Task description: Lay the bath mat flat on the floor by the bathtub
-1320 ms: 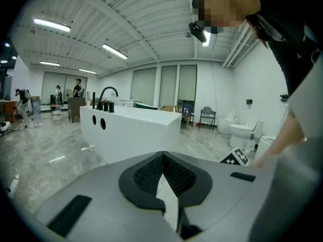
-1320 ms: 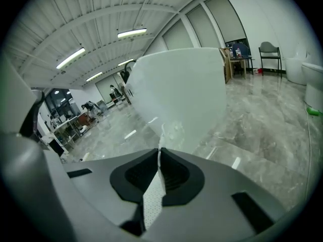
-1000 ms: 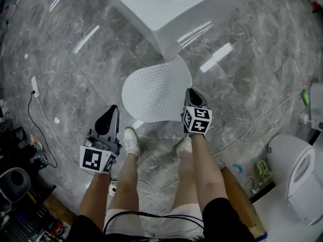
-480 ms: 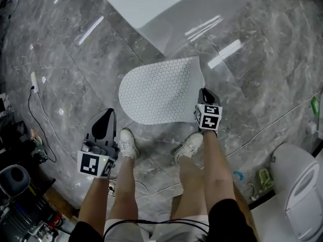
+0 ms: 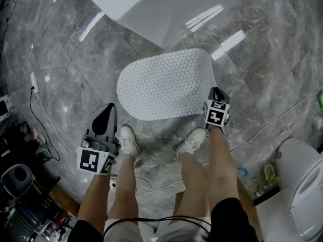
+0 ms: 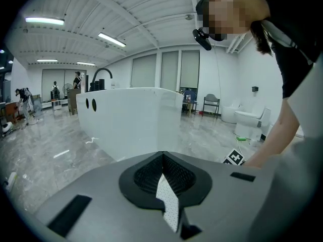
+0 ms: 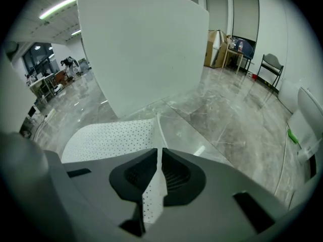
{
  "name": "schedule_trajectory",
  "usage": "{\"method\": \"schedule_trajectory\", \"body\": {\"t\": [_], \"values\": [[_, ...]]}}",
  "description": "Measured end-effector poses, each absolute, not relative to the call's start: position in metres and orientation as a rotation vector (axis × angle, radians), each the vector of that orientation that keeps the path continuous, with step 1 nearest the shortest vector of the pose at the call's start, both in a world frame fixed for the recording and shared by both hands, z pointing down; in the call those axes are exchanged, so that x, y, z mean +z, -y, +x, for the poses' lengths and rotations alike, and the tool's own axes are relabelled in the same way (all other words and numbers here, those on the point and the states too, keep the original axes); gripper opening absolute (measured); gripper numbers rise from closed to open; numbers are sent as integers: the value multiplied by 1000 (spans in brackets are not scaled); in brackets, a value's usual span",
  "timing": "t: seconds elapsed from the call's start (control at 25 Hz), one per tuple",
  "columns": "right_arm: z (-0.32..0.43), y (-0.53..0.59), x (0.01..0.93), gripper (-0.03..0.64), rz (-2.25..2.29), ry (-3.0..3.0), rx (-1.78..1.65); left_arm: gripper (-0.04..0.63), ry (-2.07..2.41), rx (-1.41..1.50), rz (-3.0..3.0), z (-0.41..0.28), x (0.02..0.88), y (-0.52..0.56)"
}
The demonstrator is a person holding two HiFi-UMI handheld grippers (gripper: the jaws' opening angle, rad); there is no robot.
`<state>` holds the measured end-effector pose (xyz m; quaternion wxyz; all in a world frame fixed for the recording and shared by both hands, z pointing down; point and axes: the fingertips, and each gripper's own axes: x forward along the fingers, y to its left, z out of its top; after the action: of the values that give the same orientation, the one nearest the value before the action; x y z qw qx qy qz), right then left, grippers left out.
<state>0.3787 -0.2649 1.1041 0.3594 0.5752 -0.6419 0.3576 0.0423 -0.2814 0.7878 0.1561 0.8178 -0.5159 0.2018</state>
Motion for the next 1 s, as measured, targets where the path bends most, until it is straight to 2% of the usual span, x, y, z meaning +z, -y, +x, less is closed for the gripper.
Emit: {"method": "schedule_trajectory", "body": {"t": [0.56,1.0], "values": [[369,266,1031,40,1589,1773,861,15,1442,502,2378,45,757,267],[311,258,899,28,1446,2019,674,14,1485,397,2371,24,685,264]]}}
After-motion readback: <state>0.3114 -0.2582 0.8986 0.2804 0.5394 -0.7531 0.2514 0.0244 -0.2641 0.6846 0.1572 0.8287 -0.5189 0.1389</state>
